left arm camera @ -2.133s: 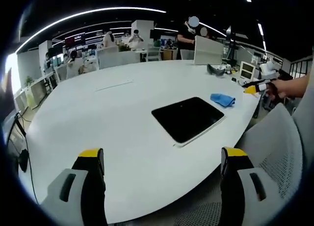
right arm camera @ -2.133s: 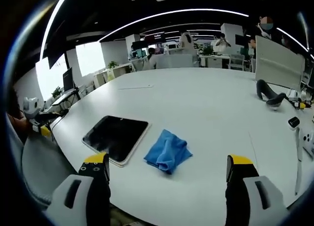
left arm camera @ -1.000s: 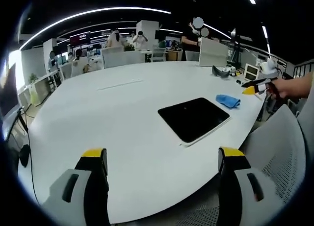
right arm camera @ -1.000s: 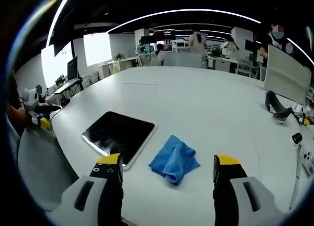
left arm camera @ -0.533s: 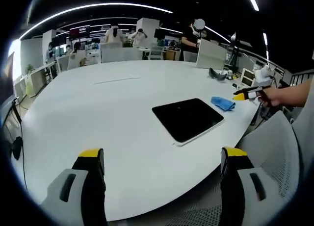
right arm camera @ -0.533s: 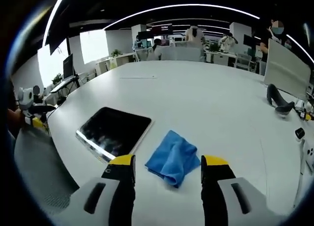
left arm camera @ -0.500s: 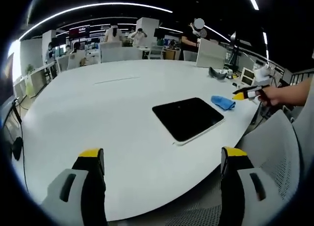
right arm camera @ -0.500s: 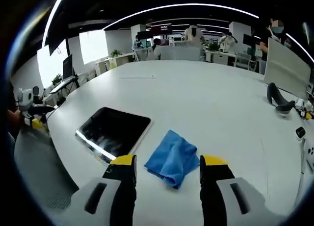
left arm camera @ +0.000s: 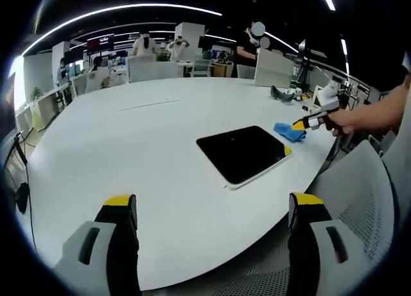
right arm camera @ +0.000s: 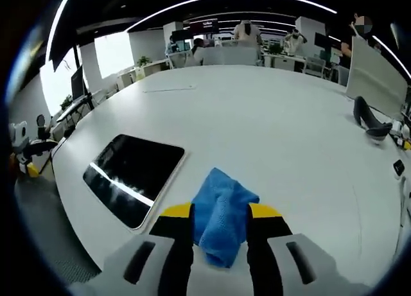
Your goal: Wipe the mirror surface with the cleaning cloth until all visible marks leave the cleaned area.
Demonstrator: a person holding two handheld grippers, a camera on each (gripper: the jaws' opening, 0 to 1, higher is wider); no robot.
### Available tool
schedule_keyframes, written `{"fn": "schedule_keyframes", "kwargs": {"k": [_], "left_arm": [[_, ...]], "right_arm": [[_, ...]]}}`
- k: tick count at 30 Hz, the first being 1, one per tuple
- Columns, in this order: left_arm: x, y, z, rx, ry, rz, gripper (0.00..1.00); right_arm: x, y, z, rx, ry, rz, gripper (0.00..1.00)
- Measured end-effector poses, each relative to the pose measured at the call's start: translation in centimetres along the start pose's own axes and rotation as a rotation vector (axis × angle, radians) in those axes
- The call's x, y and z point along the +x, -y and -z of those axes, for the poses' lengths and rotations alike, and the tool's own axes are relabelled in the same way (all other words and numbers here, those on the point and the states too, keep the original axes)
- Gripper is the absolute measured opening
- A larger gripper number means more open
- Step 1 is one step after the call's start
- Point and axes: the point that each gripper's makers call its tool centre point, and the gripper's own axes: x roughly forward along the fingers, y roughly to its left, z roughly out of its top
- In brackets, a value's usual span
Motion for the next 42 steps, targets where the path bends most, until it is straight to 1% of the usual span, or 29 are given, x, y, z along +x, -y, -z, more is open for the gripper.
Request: {"fn": "schedule_keyframes", "kwargs": {"k": [2, 3, 4, 7, 9, 11, 17, 21, 23, 25, 27, 28, 29, 31, 34, 35, 36, 37, 38, 42], "left_arm": [[0.0, 0.0, 0.0, 0.001, 0.004, 0.0, 0.97], [0.0, 0.0, 0.0, 0.001, 0.004, 0.0, 0.97], [0.0, 0.0, 0.0, 0.001, 0.004, 0.001, 0.97], [0.0, -0.1, -0.1, 0.006, 0.008, -0.002, 0.96], [0.0, -0.1, -0.1, 0.005, 0.005, -0.006, 0.96], [-0.1, 0.0, -0.1, 0.008, 0.005, -0.005, 0.95], [-0.1, -0.1, 0.0, 0.01, 0.004, -0.003, 0.94], [0.0, -0.2, 0.0, 0.013, 0.004, -0.006, 0.94], [0.0, -0.2, 0.0, 0.016, 0.007, -0.009, 0.93], [0.0, -0.3, 0.0, 0.018, 0.008, -0.011, 0.93], [-0.1, -0.3, 0.0, 0.019, 0.008, -0.012, 0.93], [-0.1, -0.4, 0.0, 0.021, 0.009, -0.014, 0.93], [-0.1, -0.4, 0.0, 0.021, 0.011, -0.016, 0.92], [0.0, -0.5, 0.1, 0.022, 0.006, -0.017, 0.92], [-0.1, -0.4, 0.0, 0.024, 0.01, -0.015, 0.92], [-0.1, -0.5, -0.1, 0.023, 0.012, -0.019, 0.92], [-0.2, -0.5, -0.1, 0.022, 0.013, -0.02, 0.92], [-0.2, -0.5, -0.1, 0.023, 0.013, -0.02, 0.92], [-0.2, -0.4, -0.1, 0.022, 0.015, -0.016, 0.91], [-0.2, -0.5, 0.0, 0.027, 0.011, -0.02, 0.91]], "right_arm": [[0.4, 0.2, -0.1, 0.0, -0.012, 0.032, 0.18], [0.5, 0.2, 0.0, 0.002, -0.016, 0.035, 0.13], [0.7, 0.3, 0.0, 0.011, -0.019, 0.04, 0.1], [0.9, 0.1, 0.5, 0.016, -0.045, 0.045, 0.1], [1.1, 0.1, 0.9, 0.019, -0.062, 0.039, 0.07], [1.0, 0.2, 1.0, 0.012, -0.071, 0.044, 0.0], [0.1, 0.5, 0.3, 0.055, -0.06, 0.046, 0.0], [-0.5, 0.6, -0.6, 0.044, -0.046, 0.058, 0.0], [-0.8, 1.2, -0.9, 0.022, -0.047, 0.085, 0.0], [-1.3, 1.9, -1.5, 0.024, -0.049, 0.124, 0.0], [-1.7, 2.9, -2.2, -0.017, -0.053, 0.191, 0.0], [-1.7, 2.7, -2.5, -0.02, -0.051, 0.185, 0.0], [-1.8, 2.8, -2.8, -0.026, -0.047, 0.196, 0.0], [-1.9, 3.6, -3.1, -0.042, -0.078, 0.257, 0.0], [-1.6, 3.3, -4.0, 0.001, -0.063, 0.257, 0.0], [-1.4, 2.7, -4.3, 0.009, -0.061, 0.246, 0.0], [-0.7, 1.8, -4.5, 0.025, -0.061, 0.212, 0.0], [-0.6, 1.6, -4.4, 0.031, -0.065, 0.206, 0.0], [-0.1, 1.0, -4.4, 0.028, -0.08, 0.199, 0.0], [1.6, -0.8, -5.0, 0.01, -0.089, 0.171, 0.0]]}}
